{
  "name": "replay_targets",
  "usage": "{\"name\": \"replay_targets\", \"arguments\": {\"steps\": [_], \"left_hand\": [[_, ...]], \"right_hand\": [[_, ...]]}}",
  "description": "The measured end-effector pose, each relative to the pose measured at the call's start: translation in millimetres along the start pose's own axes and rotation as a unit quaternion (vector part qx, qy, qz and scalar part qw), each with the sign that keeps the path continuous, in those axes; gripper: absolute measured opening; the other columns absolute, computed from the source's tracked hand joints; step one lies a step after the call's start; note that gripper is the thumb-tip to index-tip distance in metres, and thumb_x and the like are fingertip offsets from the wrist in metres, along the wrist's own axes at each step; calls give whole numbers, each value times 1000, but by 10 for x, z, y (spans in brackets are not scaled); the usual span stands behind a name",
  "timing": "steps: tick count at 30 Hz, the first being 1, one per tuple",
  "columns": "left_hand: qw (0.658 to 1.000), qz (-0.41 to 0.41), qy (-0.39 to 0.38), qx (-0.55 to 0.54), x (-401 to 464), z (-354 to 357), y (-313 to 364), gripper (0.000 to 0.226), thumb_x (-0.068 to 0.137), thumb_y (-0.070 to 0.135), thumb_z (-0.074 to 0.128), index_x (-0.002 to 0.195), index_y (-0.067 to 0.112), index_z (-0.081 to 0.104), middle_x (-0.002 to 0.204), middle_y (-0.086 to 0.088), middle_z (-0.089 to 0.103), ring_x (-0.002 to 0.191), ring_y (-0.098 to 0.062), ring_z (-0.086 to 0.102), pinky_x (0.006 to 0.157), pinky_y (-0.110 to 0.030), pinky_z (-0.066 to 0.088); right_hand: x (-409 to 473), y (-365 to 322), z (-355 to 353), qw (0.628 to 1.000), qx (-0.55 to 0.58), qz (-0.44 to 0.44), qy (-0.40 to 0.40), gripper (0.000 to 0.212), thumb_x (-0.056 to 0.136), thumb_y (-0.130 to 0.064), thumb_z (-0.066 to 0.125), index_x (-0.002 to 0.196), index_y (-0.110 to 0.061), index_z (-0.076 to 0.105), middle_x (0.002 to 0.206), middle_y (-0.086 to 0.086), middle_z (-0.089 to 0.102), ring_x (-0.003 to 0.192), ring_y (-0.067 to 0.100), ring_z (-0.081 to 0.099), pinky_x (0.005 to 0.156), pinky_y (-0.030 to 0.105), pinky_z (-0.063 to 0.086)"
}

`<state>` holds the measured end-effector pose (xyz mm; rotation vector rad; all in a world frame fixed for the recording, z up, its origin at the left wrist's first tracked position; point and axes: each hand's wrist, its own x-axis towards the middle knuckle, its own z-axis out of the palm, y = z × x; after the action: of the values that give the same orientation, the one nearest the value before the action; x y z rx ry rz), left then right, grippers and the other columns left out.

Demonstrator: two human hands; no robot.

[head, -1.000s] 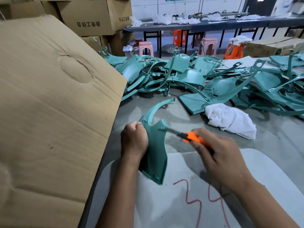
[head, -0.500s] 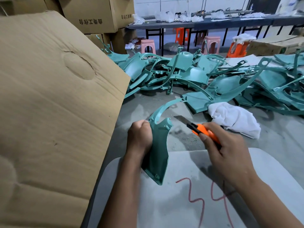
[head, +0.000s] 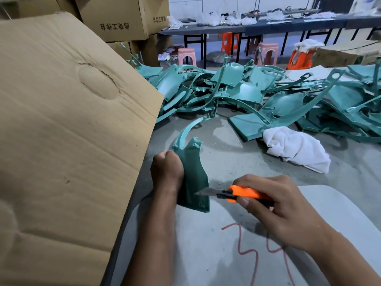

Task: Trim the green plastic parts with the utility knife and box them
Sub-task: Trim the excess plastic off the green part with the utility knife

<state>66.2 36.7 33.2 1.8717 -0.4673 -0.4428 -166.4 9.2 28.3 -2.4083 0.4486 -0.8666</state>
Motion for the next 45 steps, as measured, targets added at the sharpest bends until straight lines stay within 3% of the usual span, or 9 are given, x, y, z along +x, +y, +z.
{"name": "replay_targets", "arguments": {"steps": [8, 15, 19, 24, 29, 32, 38, 40, 45], "left_hand": [[999, -14, 35, -8, 14, -1, -8, 37, 97, 10, 39, 111, -4, 70, 116, -23, 70, 106, -40, 63, 94, -44, 54], [995, -21, 100, 19, 63, -48, -60, 42, 102, 22, 36, 123, 4, 68, 122, -20, 68, 111, -40, 62, 99, -49, 51], [998, -21, 50, 11, 129, -14, -132, 38, 107, 26, 41, 112, -2, 66, 118, -24, 68, 107, -40, 63, 96, -47, 52], [1000, 15, 10, 1, 162, 6, -170, 34, 108, 24, 39, 86, 6, 59, 100, -17, 68, 76, -23, 56, 72, -33, 42], [999, 19, 32, -22, 143, 15, -130, 33, 108, 21, 37, 94, 5, 61, 108, -20, 69, 100, -36, 64, 92, -44, 52], [999, 24, 20, -26, 170, -4, -131, 33, 109, 19, 37, 97, 1, 63, 110, -22, 69, 104, -38, 64, 93, -44, 51], [999, 21, -24, -26, 150, 61, -151, 36, 109, 18, 38, 111, -5, 65, 115, -24, 69, 110, -39, 63, 92, -39, 50], [999, 16, -30, -32, 135, 80, -153, 33, 108, 17, 37, 101, -1, 64, 111, -24, 69, 105, -38, 64, 88, -38, 50], [991, -9, -105, -76, 107, 95, -184, 35, 108, 16, 38, 80, 8, 57, 81, -8, 62, 75, -21, 56, 68, -29, 45]], "right_hand": [[19, 21, 46, 998, -41, 22, 50, 8, 103, -34, 57, 103, -33, 65, 65, -10, 51, 55, 14, 48, 52, 40, 41], [-18, 93, 3, 997, -44, 26, 50, 8, 102, -34, 58, 103, -34, 66, 65, -11, 53, 55, 14, 49, 52, 30, 37], [-7, 199, 24, 992, -98, 68, 41, 8, 101, -40, 54, 102, -37, 61, 66, -12, 54, 59, 13, 53, 53, 35, 42], [-27, 322, -5, 983, -109, 111, 97, 7, 104, -39, 52, 102, -38, 59, 68, -5, 62, 58, 17, 57, 56, 44, 50], [-16, 252, -57, 997, -6, 51, 63, 7, 102, -27, 58, 100, -31, 64, 69, -3, 60, 58, 18, 53, 54, 31, 41], [-11, 211, -29, 999, 14, 30, 39, 10, 102, -24, 59, 99, -33, 64, 70, -4, 59, 56, 16, 52, 54, 22, 35], [-1, 177, -43, 993, -14, 53, 102, 7, 101, -26, 58, 100, -30, 64, 68, -4, 57, 59, 18, 53, 57, 34, 42], [-9, 102, -39, 996, 28, 20, 88, 8, 101, -22, 59, 98, -25, 65, 68, -3, 57, 58, 16, 51, 55, 26, 37], [30, -22, 125, 997, 44, 6, 58, 8, 103, -25, 56, 100, -27, 64, 67, -1, 51, 56, 17, 46, 53, 29, 34]]}}
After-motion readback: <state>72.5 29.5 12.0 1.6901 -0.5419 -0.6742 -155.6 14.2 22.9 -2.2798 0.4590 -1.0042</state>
